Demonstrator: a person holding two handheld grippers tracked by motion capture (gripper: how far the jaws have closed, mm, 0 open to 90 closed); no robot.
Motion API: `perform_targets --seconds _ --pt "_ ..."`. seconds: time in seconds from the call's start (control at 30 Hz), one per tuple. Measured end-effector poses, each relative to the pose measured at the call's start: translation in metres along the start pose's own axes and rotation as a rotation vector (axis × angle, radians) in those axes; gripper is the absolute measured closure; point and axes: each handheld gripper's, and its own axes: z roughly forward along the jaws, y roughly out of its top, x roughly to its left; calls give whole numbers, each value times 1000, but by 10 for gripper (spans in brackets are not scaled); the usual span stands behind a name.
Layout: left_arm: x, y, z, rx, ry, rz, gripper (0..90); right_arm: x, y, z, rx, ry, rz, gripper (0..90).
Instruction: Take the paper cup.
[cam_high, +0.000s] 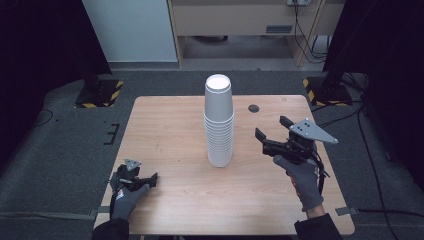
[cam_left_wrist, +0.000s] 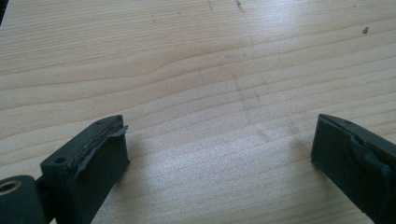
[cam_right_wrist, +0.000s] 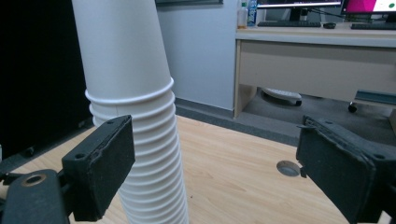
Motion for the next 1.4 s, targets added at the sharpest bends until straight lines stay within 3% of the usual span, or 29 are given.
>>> perform_targets --seconds 0.6,1.4 --pt "0 0 0 0 -1 0 29 29 33 31 -45 67 -13 117" --pt "0 0 0 0 -1 0 29 55 44 86 -25 109 -21 119"
